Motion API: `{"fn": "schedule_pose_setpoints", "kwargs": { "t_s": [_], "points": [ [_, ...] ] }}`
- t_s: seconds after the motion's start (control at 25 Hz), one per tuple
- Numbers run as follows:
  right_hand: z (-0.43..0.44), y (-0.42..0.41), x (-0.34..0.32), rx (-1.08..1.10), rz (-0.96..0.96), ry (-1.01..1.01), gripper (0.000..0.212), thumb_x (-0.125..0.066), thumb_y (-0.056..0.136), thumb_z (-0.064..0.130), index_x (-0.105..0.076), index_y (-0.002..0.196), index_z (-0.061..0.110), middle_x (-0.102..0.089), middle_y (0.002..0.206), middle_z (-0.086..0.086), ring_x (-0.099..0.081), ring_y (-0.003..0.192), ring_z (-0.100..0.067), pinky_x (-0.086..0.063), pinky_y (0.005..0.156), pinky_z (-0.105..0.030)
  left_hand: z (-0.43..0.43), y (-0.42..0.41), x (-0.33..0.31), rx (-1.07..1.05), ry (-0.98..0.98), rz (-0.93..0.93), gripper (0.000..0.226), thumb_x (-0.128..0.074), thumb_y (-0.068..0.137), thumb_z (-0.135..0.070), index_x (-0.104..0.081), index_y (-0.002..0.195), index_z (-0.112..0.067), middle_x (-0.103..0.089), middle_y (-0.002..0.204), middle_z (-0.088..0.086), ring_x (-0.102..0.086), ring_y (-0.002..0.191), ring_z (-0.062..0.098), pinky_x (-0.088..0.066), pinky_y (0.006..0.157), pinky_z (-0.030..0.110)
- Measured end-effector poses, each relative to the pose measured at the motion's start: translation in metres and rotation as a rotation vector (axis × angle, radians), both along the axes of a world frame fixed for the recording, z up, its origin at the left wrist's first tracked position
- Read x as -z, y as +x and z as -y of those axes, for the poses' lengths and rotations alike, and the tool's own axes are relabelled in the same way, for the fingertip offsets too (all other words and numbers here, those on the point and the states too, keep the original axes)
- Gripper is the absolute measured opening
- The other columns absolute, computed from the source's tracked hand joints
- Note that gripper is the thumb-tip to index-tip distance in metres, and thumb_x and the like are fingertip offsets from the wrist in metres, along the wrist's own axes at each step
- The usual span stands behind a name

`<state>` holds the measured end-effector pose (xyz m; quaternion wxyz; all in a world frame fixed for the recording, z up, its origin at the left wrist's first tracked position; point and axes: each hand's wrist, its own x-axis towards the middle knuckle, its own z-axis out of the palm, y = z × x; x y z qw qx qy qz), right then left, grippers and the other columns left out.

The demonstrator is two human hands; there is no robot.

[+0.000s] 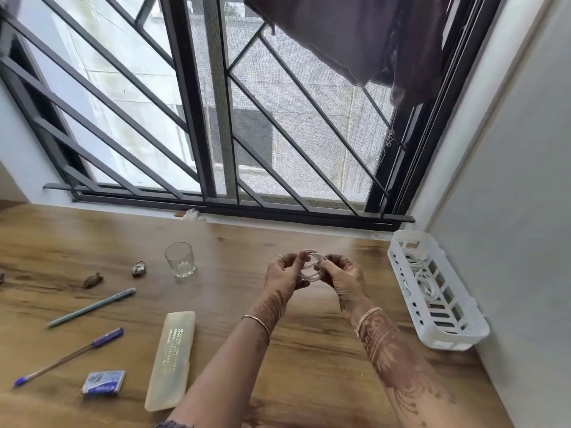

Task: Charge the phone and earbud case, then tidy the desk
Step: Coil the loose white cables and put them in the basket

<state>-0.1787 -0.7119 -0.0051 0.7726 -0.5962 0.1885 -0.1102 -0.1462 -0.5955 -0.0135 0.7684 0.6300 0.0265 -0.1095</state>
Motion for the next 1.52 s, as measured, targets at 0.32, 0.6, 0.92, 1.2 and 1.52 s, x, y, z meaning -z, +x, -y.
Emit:
{"fn": "schedule_pose_setpoints", "kwargs": {
  "t_s": [0.32,0.6,0.92,1.2,1.52],
  "points": [
    [0.003,0.001,0.005,0.069,0.040,-0.036,0.009,-0.074,0.075,0.007,-0.069,0.082,0.010,-0.068,0.075,-0.005,-0.060,0.070,-0.017,-0.052,0.074,-0.034,0.001,-0.001,-0.004,0.060,-0.161,-0.081,0.019,-0.068,0.086,-0.020,-0.064,0.094,-0.003,-0.060,0.067,0.005,-0.045,0.042,0.004,-0.054,0.051,0.021],
    [0.005,0.001,0.004,-0.046,-0.042,-0.052,0.018,-0.074,0.081,0.017,-0.069,0.094,0.005,-0.072,0.087,-0.011,-0.066,0.079,-0.018,-0.055,0.078,-0.032,-0.003,-0.001,-0.007,0.125,-0.234,-0.120,0.017,-0.066,0.088,-0.021,-0.068,0.084,-0.005,-0.061,0.067,0.005,-0.045,0.043,0.003,-0.054,0.053,0.020],
    [0.000,-0.010,-0.011,-0.243,-0.061,0.282,0.017,-0.055,0.085,0.009,-0.050,0.090,0.025,-0.070,0.084,0.006,-0.056,0.075,-0.007,-0.036,0.070,-0.028,-0.006,0.003,-0.004,-0.001,-0.238,-0.134,0.020,-0.064,0.089,-0.022,-0.066,0.081,-0.003,-0.055,0.067,0.005,-0.046,0.039,0.004,-0.053,0.049,0.020],
    [-0.016,-0.003,-0.012,-0.041,0.005,0.016,0.019,-0.066,0.088,0.021,-0.047,0.086,0.023,-0.066,0.084,0.001,-0.054,0.071,-0.006,-0.039,0.066,-0.023,-0.003,0.001,-0.010,-0.056,-0.179,-0.053,0.018,-0.067,0.087,-0.023,-0.064,0.083,-0.007,-0.059,0.070,0.005,-0.054,0.044,0.006,-0.057,0.055,0.023],
    [-0.011,0.007,-0.005,0.206,0.025,0.058,0.009,-0.058,0.093,0.009,-0.052,0.088,0.013,-0.062,0.098,-0.016,-0.065,0.080,-0.022,-0.058,0.064,-0.023,0.003,0.004,-0.012,-0.091,-0.171,-0.013,0.017,-0.064,0.089,-0.022,-0.063,0.080,-0.008,-0.061,0.073,0.005,-0.059,0.052,0.009,-0.059,0.058,0.025]
  ]
}}
